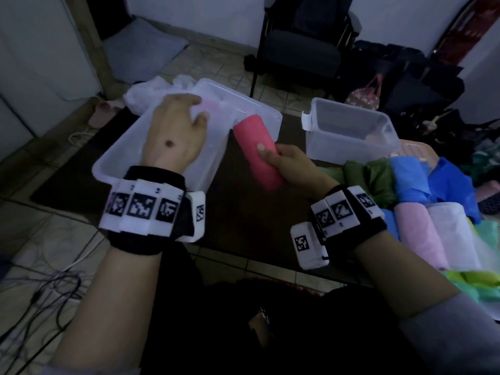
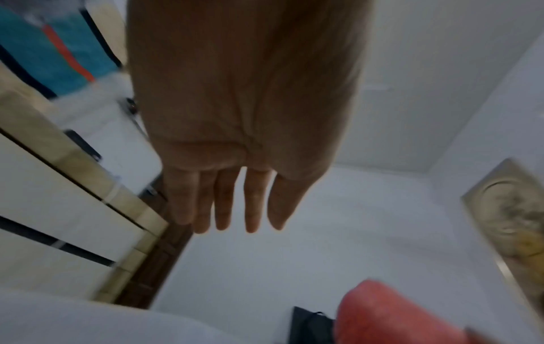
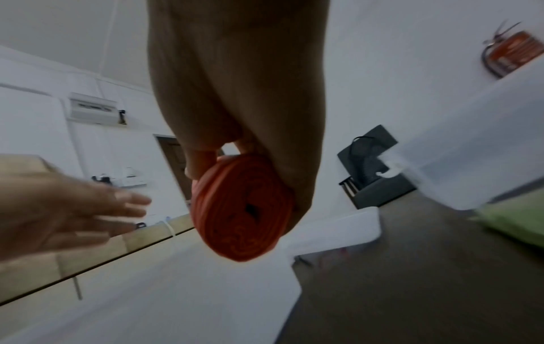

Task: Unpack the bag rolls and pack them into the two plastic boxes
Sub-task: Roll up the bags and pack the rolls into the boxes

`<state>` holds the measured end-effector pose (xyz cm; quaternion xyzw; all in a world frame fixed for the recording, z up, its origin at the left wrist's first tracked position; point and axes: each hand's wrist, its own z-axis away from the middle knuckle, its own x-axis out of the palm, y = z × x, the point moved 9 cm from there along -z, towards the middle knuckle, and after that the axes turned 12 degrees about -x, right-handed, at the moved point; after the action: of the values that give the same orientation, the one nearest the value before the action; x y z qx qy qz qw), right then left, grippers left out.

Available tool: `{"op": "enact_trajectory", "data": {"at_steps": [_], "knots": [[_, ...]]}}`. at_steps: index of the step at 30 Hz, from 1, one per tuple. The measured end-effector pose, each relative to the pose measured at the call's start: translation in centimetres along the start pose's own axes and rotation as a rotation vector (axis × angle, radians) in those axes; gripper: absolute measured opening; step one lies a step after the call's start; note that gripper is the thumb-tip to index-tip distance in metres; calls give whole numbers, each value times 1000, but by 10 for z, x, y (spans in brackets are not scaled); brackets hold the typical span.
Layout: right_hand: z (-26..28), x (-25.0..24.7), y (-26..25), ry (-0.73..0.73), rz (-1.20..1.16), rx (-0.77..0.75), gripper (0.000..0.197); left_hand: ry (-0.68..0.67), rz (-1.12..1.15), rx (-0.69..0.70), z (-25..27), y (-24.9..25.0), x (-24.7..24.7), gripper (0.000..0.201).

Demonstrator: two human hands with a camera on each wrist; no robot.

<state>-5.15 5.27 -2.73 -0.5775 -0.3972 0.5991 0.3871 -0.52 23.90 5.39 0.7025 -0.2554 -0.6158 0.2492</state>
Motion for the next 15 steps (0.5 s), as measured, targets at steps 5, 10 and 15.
{"op": "enact_trajectory", "data": {"at_steps": [5, 10, 15], "knots": [[-34, 36, -45, 4, -59, -124, 36, 6, -155, -397, -14, -108, -24, 43], [-61, 71, -75, -28, -4, -184, 37, -102, -68, -668, 9, -164, -18, 42], [-78, 104, -91, -131, 355, -274, 40, -16, 51, -694, 24, -166, -21, 33]]}}
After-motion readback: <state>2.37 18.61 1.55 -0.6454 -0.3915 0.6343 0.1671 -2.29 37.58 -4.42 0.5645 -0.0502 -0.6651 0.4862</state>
